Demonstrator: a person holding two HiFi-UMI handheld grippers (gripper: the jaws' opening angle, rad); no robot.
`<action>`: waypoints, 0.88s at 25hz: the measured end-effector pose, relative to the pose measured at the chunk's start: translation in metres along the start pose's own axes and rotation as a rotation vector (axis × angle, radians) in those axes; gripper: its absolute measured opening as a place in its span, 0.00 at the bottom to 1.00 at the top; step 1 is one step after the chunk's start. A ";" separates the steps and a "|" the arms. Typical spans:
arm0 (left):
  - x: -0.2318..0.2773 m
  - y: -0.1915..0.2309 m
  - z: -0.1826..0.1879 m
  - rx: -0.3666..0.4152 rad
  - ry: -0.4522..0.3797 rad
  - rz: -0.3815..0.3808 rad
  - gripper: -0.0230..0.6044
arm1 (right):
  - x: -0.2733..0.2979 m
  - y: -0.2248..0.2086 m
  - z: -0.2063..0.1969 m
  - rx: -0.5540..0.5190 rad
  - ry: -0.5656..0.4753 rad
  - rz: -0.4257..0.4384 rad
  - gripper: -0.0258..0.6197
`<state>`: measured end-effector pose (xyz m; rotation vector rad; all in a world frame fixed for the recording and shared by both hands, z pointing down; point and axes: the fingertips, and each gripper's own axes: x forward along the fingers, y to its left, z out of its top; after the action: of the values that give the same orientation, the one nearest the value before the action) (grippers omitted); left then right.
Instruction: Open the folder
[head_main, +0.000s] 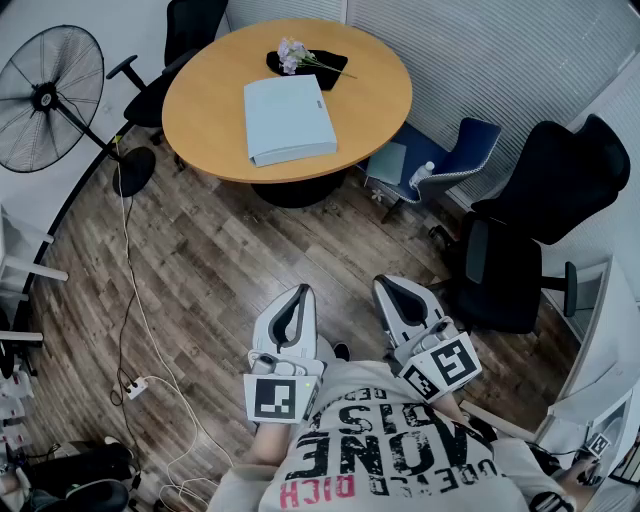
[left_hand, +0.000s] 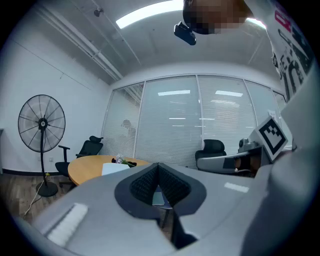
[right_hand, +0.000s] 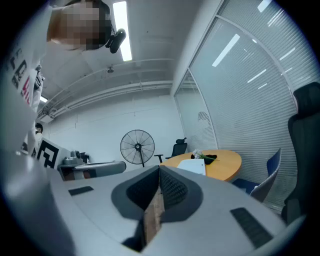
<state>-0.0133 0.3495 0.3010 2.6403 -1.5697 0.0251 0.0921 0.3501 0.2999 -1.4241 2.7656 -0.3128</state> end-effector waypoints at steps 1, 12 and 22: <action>-0.004 -0.004 -0.001 -0.001 0.007 -0.009 0.05 | -0.004 0.002 0.001 0.001 -0.002 -0.006 0.06; -0.015 -0.018 0.009 -0.016 0.002 -0.090 0.05 | -0.014 0.020 0.011 -0.002 -0.025 -0.015 0.06; -0.022 -0.032 0.009 -0.008 -0.002 -0.087 0.05 | -0.028 0.026 0.006 0.008 -0.017 0.020 0.06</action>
<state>0.0042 0.3839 0.2894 2.7004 -1.4501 0.0112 0.0877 0.3861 0.2870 -1.3902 2.7597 -0.3094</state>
